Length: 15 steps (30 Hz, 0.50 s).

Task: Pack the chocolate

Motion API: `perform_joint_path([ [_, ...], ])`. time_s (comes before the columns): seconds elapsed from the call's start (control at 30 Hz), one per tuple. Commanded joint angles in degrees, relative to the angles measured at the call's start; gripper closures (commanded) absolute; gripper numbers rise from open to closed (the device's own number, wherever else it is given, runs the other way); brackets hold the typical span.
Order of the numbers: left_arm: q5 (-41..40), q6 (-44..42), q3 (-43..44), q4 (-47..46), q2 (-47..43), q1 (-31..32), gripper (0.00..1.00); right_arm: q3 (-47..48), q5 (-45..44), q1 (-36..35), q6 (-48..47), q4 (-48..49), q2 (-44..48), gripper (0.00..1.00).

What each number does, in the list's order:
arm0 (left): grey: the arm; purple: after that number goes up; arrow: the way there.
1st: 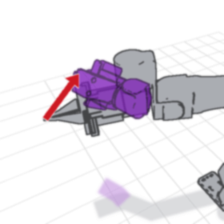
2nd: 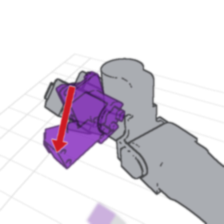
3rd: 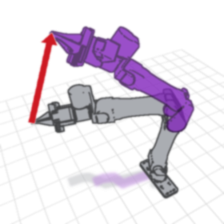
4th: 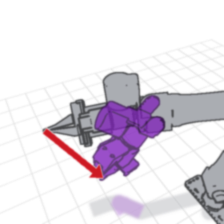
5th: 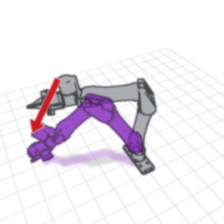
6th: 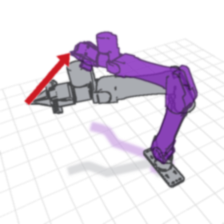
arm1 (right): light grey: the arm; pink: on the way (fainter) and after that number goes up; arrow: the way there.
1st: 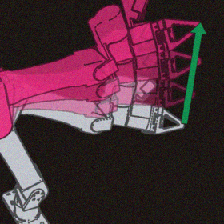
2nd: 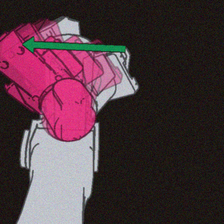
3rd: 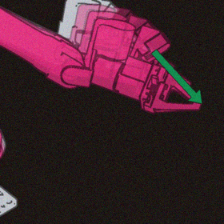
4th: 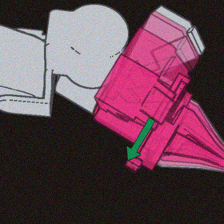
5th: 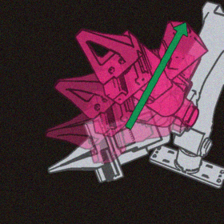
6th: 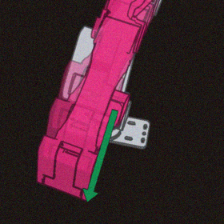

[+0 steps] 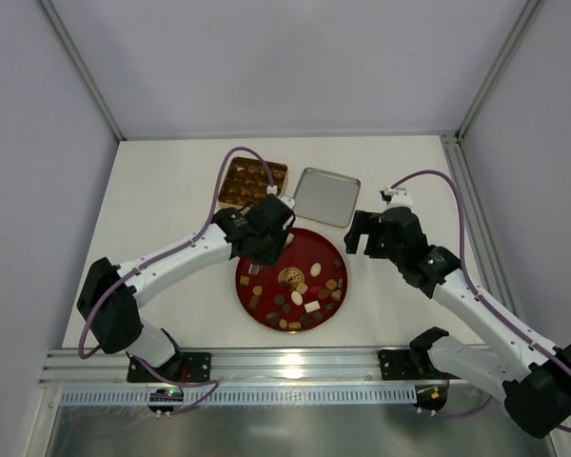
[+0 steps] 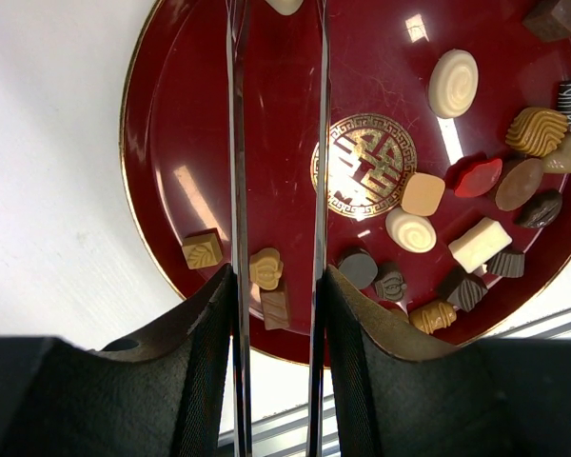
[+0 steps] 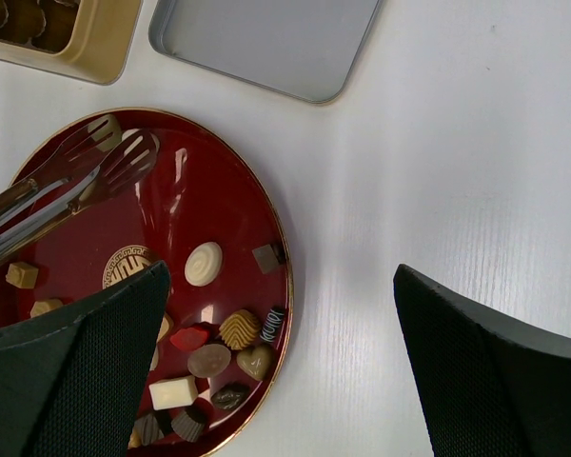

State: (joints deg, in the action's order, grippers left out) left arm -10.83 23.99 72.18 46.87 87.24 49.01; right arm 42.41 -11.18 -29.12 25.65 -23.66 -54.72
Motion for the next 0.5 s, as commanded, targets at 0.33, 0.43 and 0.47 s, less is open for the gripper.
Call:
perform_joint_path([
  [0.33,-2.1,-0.3,1.2,-1.9,0.8,0.8,0.6,-1.0,-0.3,0.3,0.2,1.9,1.8,0.0],
  [0.43,-2.2,-0.4,1.0,-2.0,1.1,0.9,0.6,-1.2,-0.3,0.4,0.1,1.9,1.8,0.0],
  [0.47,-2.1,-0.4,1.1,-2.0,1.2,0.9,0.6,-1.2,-0.4,0.4,0.1,1.9,2.0,0.0],
])
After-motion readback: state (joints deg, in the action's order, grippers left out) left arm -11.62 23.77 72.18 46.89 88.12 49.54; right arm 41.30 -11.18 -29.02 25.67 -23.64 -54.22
